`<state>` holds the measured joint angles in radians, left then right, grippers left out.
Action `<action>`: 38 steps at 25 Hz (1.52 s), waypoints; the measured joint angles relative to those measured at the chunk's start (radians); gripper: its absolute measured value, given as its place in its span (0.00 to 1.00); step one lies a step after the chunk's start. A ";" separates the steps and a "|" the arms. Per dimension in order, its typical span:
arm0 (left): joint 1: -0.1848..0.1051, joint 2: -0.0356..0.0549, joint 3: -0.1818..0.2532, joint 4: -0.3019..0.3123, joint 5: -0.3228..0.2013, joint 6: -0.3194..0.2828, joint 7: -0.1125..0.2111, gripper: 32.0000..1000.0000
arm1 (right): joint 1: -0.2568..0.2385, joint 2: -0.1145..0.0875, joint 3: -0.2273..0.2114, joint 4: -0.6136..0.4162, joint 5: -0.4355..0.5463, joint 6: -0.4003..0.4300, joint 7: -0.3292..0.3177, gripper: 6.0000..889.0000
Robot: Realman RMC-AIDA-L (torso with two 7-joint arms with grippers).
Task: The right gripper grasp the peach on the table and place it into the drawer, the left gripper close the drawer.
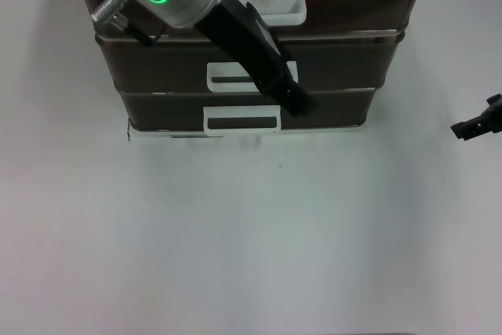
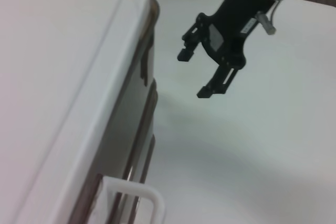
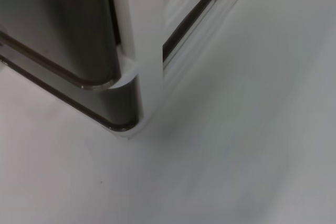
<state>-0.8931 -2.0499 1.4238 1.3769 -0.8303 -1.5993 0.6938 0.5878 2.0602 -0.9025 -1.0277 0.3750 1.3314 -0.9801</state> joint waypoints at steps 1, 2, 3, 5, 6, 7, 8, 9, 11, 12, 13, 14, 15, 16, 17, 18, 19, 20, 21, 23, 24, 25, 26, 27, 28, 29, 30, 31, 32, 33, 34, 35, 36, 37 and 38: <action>0.000 0.0001 -0.007 -0.007 0.001 0.005 0.007 0.88 | 0.000 0.000 0.000 0.000 0.001 0.000 0.000 0.97; 0.000 0.0003 -0.013 -0.012 0.002 0.010 0.012 0.88 | 0.000 0.000 0.000 0.000 0.002 0.000 0.000 0.97; 0.000 0.0005 -0.016 -0.017 0.004 0.014 0.016 0.88 | 0.000 0.000 -0.001 0.000 0.002 0.000 0.000 0.97; 0.001 0.0011 -0.021 -0.026 0.014 0.021 0.021 0.88 | 0.000 0.000 -0.002 0.000 0.003 -0.002 0.000 0.97; 0.001 0.0011 -0.021 -0.026 0.014 0.021 0.021 0.88 | 0.000 0.000 -0.003 0.001 0.004 -0.005 0.000 0.97; 0.001 0.0012 -0.022 -0.027 0.019 0.023 0.021 0.88 | 0.000 0.000 -0.004 0.004 0.005 -0.008 0.000 0.97; 0.002 0.0012 -0.023 -0.027 0.023 0.023 0.022 0.88 | 0.001 0.000 -0.005 0.010 0.008 -0.010 0.000 0.97; 0.003 0.0013 -0.023 -0.027 0.025 0.022 0.022 0.88 | 0.002 -0.001 -0.005 0.014 0.011 -0.011 0.000 0.97; 0.003 0.0011 -0.023 -0.027 0.025 0.018 0.022 0.88 | 0.006 -0.002 -0.004 0.024 0.013 -0.016 0.000 0.97; 0.003 0.0008 -0.022 -0.027 0.024 0.017 0.022 0.88 | 0.007 -0.002 -0.004 0.027 0.013 -0.019 0.000 0.97; 0.003 0.0006 -0.021 -0.027 0.024 0.016 0.021 0.88 | 0.007 -0.003 -0.004 0.027 0.013 -0.021 0.000 0.97; 0.003 0.0003 -0.019 -0.025 0.023 0.013 0.020 0.88 | 0.007 -0.003 -0.004 0.027 0.013 -0.022 0.000 0.97; 0.003 -0.0001 -0.019 -0.023 0.023 0.009 0.018 0.88 | 0.007 -0.003 -0.004 0.027 0.013 -0.023 0.000 0.97; 0.003 -0.0008 -0.019 -0.022 0.022 0.003 0.017 0.88 | 0.007 -0.003 -0.005 0.028 0.013 -0.023 0.000 0.97; 0.003 -0.0014 -0.019 -0.020 0.021 -0.006 0.016 0.88 | 0.007 -0.002 -0.006 0.028 0.013 -0.024 0.000 0.97; 0.003 -0.0020 -0.018 -0.018 0.020 -0.011 0.015 0.88 | 0.007 -0.002 -0.006 0.028 0.014 -0.024 0.000 0.97; 0.003 -0.0029 -0.018 -0.017 0.020 -0.018 0.014 0.88 | 0.007 -0.002 -0.006 0.028 0.014 -0.024 0.000 0.97; 0.003 -0.0034 -0.018 -0.015 0.020 -0.021 0.014 0.88 | 0.007 -0.002 -0.007 0.028 0.014 -0.024 0.000 0.97; 0.003 -0.0036 -0.018 -0.014 0.020 -0.027 0.013 0.88 | 0.007 -0.002 -0.007 0.028 0.014 -0.024 0.000 0.97; 0.003 -0.0038 -0.017 -0.013 0.019 -0.036 0.011 0.88 | 0.007 -0.002 -0.007 0.028 0.014 -0.025 0.000 0.97; 0.003 -0.0039 -0.017 -0.012 0.018 -0.040 0.010 0.88 | 0.007 -0.002 -0.006 0.028 0.014 -0.025 0.000 0.97; 0.004 -0.0040 -0.017 -0.008 0.014 -0.047 0.007 0.88 | 0.007 -0.002 -0.005 0.028 0.014 -0.025 0.000 0.97; 0.005 -0.0040 -0.017 -0.002 0.008 -0.055 0.005 0.88 | 0.007 -0.002 -0.004 0.028 0.015 -0.025 0.000 0.97; 0.006 -0.0040 -0.017 0.004 0.001 -0.062 0.001 0.88 | 0.007 -0.002 -0.003 0.028 0.015 -0.024 0.000 0.97; 0.007 -0.0040 -0.017 0.010 -0.005 -0.068 -0.001 0.88 | 0.007 -0.002 -0.002 0.028 0.015 -0.024 0.000 0.97; 0.008 -0.0040 -0.017 0.017 -0.012 -0.075 -0.002 0.88 | 0.007 -0.002 -0.002 0.028 0.015 -0.023 0.000 0.97; 0.008 -0.0040 -0.016 0.022 -0.017 -0.079 -0.003 0.88 | 0.007 -0.002 -0.001 0.028 0.015 -0.023 0.000 0.97; 0.008 -0.0040 -0.016 0.027 -0.022 -0.083 -0.005 0.88 | 0.007 -0.002 -0.001 0.028 0.015 -0.021 0.000 0.97; 0.009 -0.0040 -0.016 0.030 -0.025 -0.085 -0.007 0.88 | 0.007 -0.002 -0.001 0.028 0.015 -0.020 0.000 0.97; 0.010 -0.0040 -0.015 0.035 -0.028 -0.086 -0.009 0.88 | 0.007 -0.002 -0.001 0.027 0.015 -0.019 0.000 0.97; 0.010 -0.0041 -0.015 0.037 -0.029 -0.086 -0.011 0.88 | 0.007 -0.002 0.000 0.027 0.015 -0.018 0.000 0.97; 0.011 -0.0041 -0.015 0.039 -0.029 -0.087 -0.013 0.88 | 0.007 -0.002 0.000 0.027 0.015 -0.018 0.000 0.97; 0.011 -0.0040 -0.015 0.040 -0.029 -0.087 -0.014 0.88 | 0.007 -0.002 0.000 0.027 0.015 -0.017 0.000 0.97; 0.011 -0.0040 -0.015 0.040 -0.029 -0.088 -0.014 0.88 | 0.007 -0.002 0.001 0.027 0.015 -0.017 0.000 0.97; 0.011 -0.0041 -0.015 0.040 -0.030 -0.090 -0.014 0.88 | 0.007 -0.002 0.001 0.026 0.015 -0.017 0.000 0.97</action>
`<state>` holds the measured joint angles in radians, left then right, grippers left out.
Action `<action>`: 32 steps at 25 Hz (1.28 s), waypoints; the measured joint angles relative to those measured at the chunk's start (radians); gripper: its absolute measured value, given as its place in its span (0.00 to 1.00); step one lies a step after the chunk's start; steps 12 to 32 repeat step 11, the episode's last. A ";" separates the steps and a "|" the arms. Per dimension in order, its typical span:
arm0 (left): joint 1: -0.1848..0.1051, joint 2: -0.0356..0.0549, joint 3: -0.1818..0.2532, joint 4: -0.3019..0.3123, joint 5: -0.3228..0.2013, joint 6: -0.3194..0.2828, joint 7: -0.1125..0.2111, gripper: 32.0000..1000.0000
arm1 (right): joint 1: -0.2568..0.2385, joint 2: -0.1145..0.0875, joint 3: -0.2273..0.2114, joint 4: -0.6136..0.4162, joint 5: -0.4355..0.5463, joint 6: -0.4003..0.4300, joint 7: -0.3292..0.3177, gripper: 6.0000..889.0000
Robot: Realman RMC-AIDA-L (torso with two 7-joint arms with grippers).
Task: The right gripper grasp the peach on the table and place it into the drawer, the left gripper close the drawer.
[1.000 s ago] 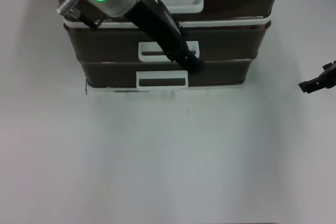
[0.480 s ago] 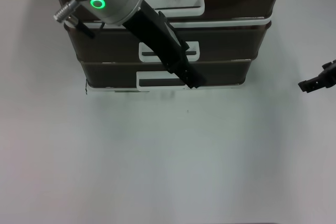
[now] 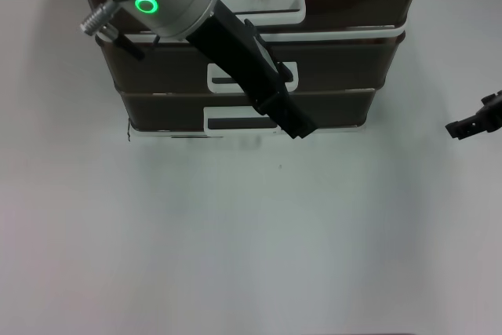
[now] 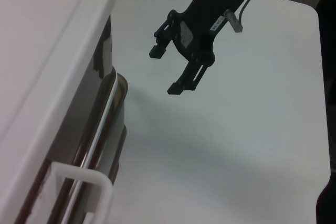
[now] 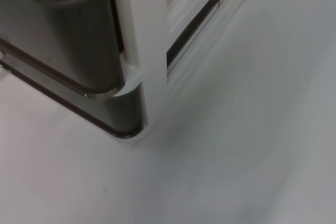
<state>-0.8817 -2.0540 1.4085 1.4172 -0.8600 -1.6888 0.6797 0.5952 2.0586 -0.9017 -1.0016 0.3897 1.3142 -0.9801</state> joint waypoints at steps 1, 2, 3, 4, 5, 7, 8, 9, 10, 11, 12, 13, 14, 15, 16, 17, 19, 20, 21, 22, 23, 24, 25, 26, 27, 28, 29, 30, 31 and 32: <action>0.000 0.0000 0.000 0.000 0.000 -0.002 0.000 0.88 | 0.000 0.000 0.000 -0.001 0.000 0.000 0.000 0.97; 0.000 0.0000 0.000 0.002 0.000 -0.004 0.000 0.88 | 0.000 0.000 0.000 -0.001 0.000 0.001 0.000 0.97; 0.000 0.0000 0.000 0.004 0.000 -0.005 -0.001 0.88 | 0.000 0.000 0.000 -0.002 0.000 0.001 0.000 0.97; 0.000 0.0000 0.000 0.005 -0.001 -0.006 -0.001 0.88 | 0.000 0.000 0.000 -0.003 0.000 0.001 0.000 0.97; 0.000 0.0000 0.000 0.007 -0.001 -0.006 -0.001 0.88 | 0.000 0.000 0.001 -0.004 0.000 0.002 0.000 0.97; 0.000 0.0000 0.001 0.008 -0.001 -0.006 -0.002 0.88 | 0.000 0.000 0.001 -0.005 0.000 0.002 0.000 0.97; 0.000 0.0000 0.001 0.008 -0.001 -0.006 -0.002 0.88 | 0.000 0.001 0.001 -0.006 0.000 0.002 0.000 0.97; 0.000 0.0000 0.001 0.008 -0.001 -0.006 -0.002 0.88 | 0.000 0.001 0.001 -0.007 0.000 0.002 0.000 0.97; 0.000 0.0000 0.001 0.008 0.000 -0.006 -0.002 0.88 | 0.000 0.001 0.001 -0.007 0.000 0.002 0.000 0.97; 0.000 0.0000 0.001 0.008 0.001 -0.006 -0.002 0.88 | 0.000 0.001 0.001 -0.007 0.000 0.002 0.000 0.97; 0.000 0.0000 0.001 0.008 0.001 -0.006 -0.002 0.88 | 0.000 0.001 0.001 -0.007 0.000 0.002 0.000 0.97; 0.000 0.0000 0.001 0.008 0.001 -0.006 -0.002 0.88 | 0.000 0.001 0.001 -0.007 0.000 0.002 0.000 0.97; 0.000 0.0000 0.001 0.008 0.001 -0.006 -0.002 0.88 | 0.000 0.001 0.001 -0.007 0.000 0.002 0.000 0.97; 0.000 0.0000 0.001 0.008 0.001 -0.006 -0.002 0.88 | 0.000 0.001 0.001 -0.007 0.000 0.002 0.000 0.97; 0.000 0.0000 0.001 0.008 0.001 -0.006 -0.002 0.88 | 0.000 0.001 0.001 -0.007 0.000 0.002 0.000 0.97; 0.000 0.0000 0.001 0.008 0.001 -0.006 -0.002 0.88 | 0.000 0.001 0.001 -0.007 0.000 0.002 0.000 0.97; 0.000 0.0000 0.001 0.008 0.001 -0.006 -0.002 0.88 | 0.000 0.001 0.001 -0.007 0.000 0.002 0.000 0.97; 0.000 0.0000 0.001 0.008 0.001 -0.006 -0.002 0.88 | 0.000 0.001 0.001 -0.007 0.000 0.002 0.000 0.97; 0.000 0.0000 0.001 0.008 0.001 -0.006 -0.002 0.88 | 0.000 0.001 0.001 -0.007 0.000 0.002 0.000 0.97; 0.000 0.0000 0.001 0.008 0.001 -0.006 -0.002 0.88 | 0.000 0.001 0.001 -0.007 0.000 0.002 0.000 0.97; 0.000 0.0000 0.001 0.008 0.001 -0.006 -0.002 0.88 | 0.000 0.001 0.001 -0.007 0.000 0.002 0.000 0.97; 0.000 0.0000 0.001 0.008 0.001 -0.006 -0.002 0.88 | 0.000 0.001 0.001 -0.007 0.000 0.002 0.000 0.97; 0.000 0.0000 0.001 0.008 0.001 -0.006 -0.002 0.88 | 0.000 0.001 0.001 -0.007 0.000 0.002 0.000 0.97; 0.000 0.0000 0.001 0.008 0.001 -0.006 -0.002 0.88 | 0.000 0.001 0.001 -0.007 0.000 0.002 0.000 0.97; 0.000 0.0000 0.001 0.008 0.001 -0.006 -0.002 0.88 | 0.000 0.001 0.001 -0.007 0.000 0.002 0.000 0.97; 0.000 0.0000 0.001 0.008 0.001 -0.006 -0.002 0.88 | 0.000 0.001 0.001 -0.007 0.000 0.002 0.000 0.97; 0.000 0.0000 0.001 0.008 0.001 -0.006 -0.002 0.88 | 0.000 0.001 0.001 -0.007 0.000 0.002 0.000 0.97; 0.000 0.0000 0.001 0.008 0.001 -0.006 -0.002 0.88 | 0.000 0.001 0.001 -0.007 0.000 0.002 0.000 0.97; 0.000 0.0000 0.001 0.008 0.001 -0.006 -0.002 0.88 | 0.000 0.001 0.001 -0.007 0.000 0.002 0.000 0.97; 0.000 0.0000 0.001 0.008 0.001 -0.006 -0.002 0.88 | 0.000 0.001 0.001 -0.007 0.000 0.002 0.000 0.97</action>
